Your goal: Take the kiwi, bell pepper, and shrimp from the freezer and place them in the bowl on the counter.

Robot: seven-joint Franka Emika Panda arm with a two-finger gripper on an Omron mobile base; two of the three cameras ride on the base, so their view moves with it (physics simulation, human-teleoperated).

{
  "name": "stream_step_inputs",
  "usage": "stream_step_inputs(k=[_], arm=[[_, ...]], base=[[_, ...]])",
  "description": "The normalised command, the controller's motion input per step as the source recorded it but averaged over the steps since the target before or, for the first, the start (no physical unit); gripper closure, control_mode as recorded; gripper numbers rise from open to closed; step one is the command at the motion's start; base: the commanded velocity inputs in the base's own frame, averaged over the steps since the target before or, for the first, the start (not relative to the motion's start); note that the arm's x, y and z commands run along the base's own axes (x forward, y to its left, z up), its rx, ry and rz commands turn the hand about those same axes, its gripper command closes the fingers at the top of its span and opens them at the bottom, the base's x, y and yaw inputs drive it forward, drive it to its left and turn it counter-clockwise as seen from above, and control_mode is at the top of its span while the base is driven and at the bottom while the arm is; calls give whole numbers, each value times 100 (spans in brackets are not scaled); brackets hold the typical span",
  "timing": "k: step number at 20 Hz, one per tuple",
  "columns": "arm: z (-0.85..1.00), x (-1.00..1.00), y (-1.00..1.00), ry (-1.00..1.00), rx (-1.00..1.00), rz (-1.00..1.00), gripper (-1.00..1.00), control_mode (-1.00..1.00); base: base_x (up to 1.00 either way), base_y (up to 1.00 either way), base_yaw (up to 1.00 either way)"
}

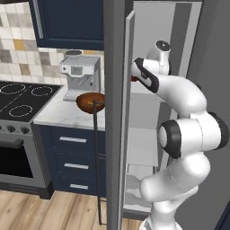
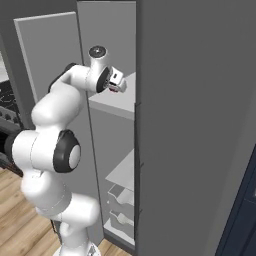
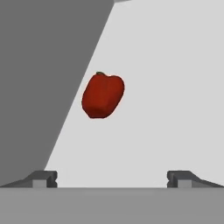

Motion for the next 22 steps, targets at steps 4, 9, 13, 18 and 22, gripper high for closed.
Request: stream_step_inputs(k=[4,9,13,18,22], arm=[[-12,61,0,5,0,0,-100,-100],[-9,63,0,7,0,0,-100,-100],[-15,63,0,10,0,0,-100,-100],[-18,56,0,11,0,0,-100,-100],[-1,7,0,4,0,3,-100,-100]], base=[[0,0,0],[0,0,0],[0,0,0],[0,0,0],[0,0,0]])
